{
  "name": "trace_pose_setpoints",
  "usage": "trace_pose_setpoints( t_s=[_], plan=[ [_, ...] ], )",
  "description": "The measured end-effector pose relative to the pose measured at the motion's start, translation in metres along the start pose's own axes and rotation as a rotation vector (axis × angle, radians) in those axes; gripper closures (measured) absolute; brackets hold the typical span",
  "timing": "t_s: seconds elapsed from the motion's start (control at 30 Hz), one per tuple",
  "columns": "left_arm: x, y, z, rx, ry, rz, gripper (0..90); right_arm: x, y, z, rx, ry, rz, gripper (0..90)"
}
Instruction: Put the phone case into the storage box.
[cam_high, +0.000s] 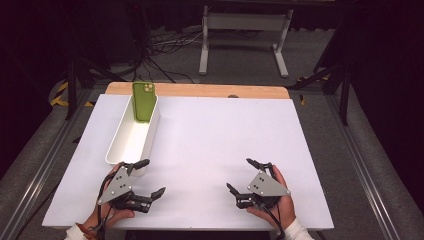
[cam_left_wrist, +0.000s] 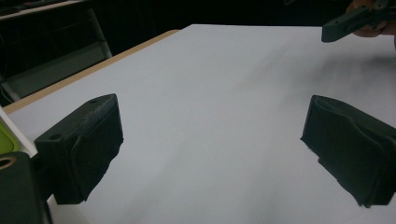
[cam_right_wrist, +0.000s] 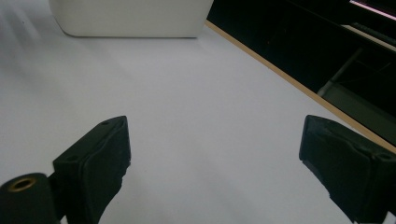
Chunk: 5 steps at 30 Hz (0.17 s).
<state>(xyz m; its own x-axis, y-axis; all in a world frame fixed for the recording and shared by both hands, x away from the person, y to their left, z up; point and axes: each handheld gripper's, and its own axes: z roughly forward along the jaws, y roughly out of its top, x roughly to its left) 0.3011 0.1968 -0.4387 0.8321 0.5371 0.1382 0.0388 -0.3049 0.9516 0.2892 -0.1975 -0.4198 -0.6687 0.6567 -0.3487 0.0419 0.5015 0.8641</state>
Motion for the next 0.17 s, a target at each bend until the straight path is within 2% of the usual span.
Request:
trace_pose_setpoints(
  t_s=[0.17],
  plan=[
    [-0.0005,0.0008,0.0007,-0.003,-0.002,-0.007,5.8,0.0002,0.0006,-0.0007,-0.006,-0.001,0.011,9.7]
  ],
)
